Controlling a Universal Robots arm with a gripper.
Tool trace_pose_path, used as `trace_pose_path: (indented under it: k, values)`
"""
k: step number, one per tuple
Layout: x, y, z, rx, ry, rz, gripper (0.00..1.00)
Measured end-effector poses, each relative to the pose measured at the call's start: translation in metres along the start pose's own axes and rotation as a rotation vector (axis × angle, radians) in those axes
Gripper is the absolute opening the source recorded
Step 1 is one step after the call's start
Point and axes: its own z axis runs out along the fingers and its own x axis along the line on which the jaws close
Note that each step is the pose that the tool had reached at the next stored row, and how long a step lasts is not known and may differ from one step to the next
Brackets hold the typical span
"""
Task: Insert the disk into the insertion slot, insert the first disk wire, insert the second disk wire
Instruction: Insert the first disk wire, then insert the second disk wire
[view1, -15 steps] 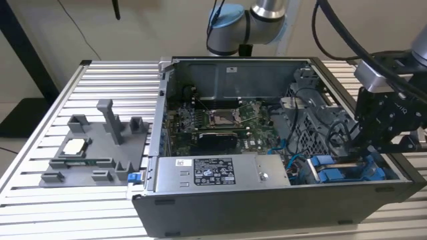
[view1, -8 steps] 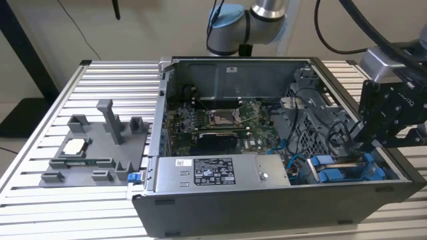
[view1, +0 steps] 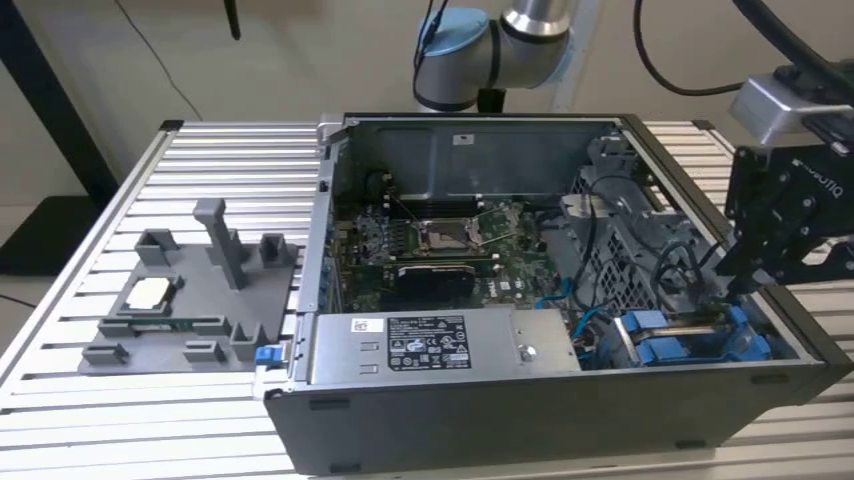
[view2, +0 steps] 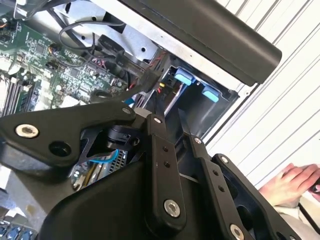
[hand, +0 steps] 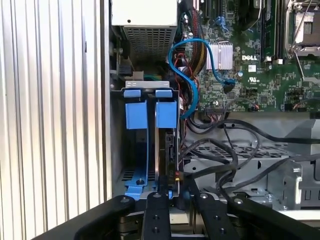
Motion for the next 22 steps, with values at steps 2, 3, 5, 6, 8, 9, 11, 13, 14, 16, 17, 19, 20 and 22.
trace_pose_path:
  k: [2, 3, 5, 6, 8, 9, 11, 13, 14, 16, 17, 19, 20, 22]
  values:
    - [-0.0001, 0.0, -0.003, 0.0, 0.0, 0.0, 0.27]
    - [-0.0002, 0.0, -0.0044, 0.0, 0.0, 0.0, 0.27]
    - [-0.0003, 0.0001, -0.0075, 0.0, 0.0001, 0.0, 0.27]
    - [-0.0004, 0.0001, -0.009, 0.0, 0.0001, 0.0, 0.27]
    - [-0.0005, 0.0001, -0.0118, 0.0, 0.0, 0.0, 0.27]
    - [-0.0006, 0.0001, -0.0135, 0.0, 0.0, 0.0, 0.27]
    - [-0.0007, 0.0002, -0.0167, 0.0, 0.0, 0.0, 0.27]
    - [-0.0008, 0.0002, -0.0192, 0.0, -0.0001, 0.0, 0.27]
    - [-0.0008, 0.0002, -0.0192, 0.0, -0.0002, 0.0, 0.27]
    - [-0.0008, 0.0002, -0.0194, 0.0, -0.0003, 0.0, 0.27]
    - [-0.0009, 0.0002, -0.0196, 0.0, 0.0, 0.0, 0.27]
    - [-0.001, 0.0001, -0.0196, 0.0, 0.0001, 0.0, 0.27]
    - [-0.0014, -0.0001, -0.0198, 0.0, 0.0002, 0.0, 0.27]
    - [-0.0034, -0.0008, -0.0196, -0.0003, 0.0002, -0.001, 0.27]
